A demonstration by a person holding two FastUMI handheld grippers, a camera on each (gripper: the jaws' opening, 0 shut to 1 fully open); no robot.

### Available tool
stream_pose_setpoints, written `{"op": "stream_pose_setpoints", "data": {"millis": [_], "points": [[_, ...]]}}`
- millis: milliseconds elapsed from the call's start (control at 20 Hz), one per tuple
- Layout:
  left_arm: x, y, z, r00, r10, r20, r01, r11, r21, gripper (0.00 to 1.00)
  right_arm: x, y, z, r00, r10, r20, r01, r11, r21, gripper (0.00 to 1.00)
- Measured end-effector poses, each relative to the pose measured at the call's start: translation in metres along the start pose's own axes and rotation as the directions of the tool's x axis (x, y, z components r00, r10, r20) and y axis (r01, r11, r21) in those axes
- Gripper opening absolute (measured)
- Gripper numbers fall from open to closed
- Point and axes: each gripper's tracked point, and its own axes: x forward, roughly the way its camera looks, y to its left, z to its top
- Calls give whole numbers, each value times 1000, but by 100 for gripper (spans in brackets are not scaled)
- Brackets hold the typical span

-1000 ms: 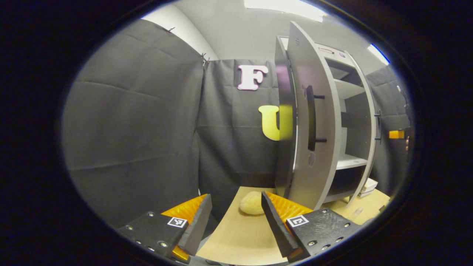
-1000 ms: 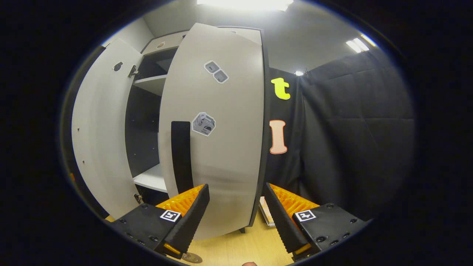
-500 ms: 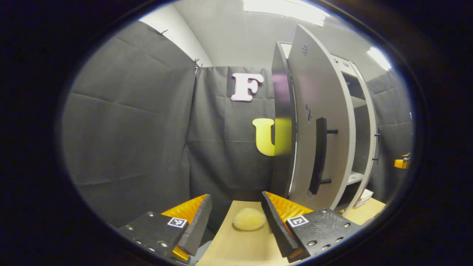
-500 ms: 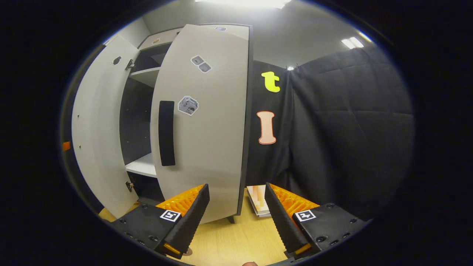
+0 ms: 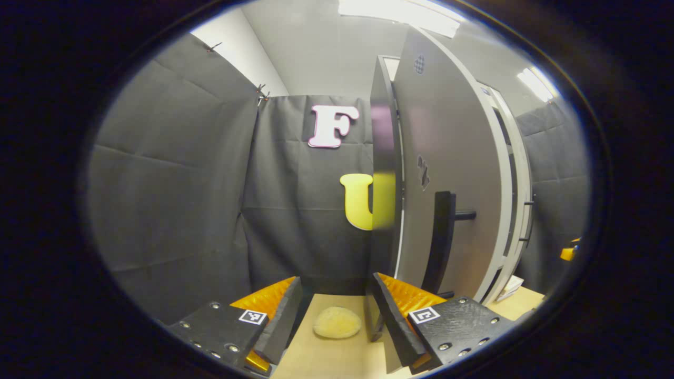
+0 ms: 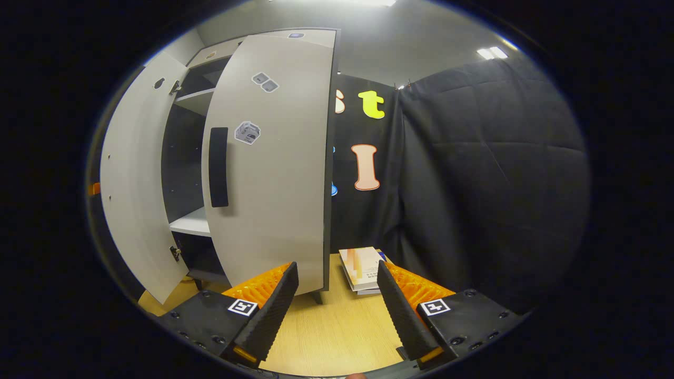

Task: Grasp the bottle in the cabinet with the left hand and place it on the coaster, then close the right door with the right hand and the left door with the left hand.

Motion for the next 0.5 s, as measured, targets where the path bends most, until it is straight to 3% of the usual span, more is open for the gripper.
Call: {"op": "stream_pose_setpoints", "data": {"millis": [500], "points": [[1, -35, 7, 1000, -5, 5, 4, 999, 45, 82, 0, -47, -5, 1000, -16, -14, 16, 999, 34, 96]]}}
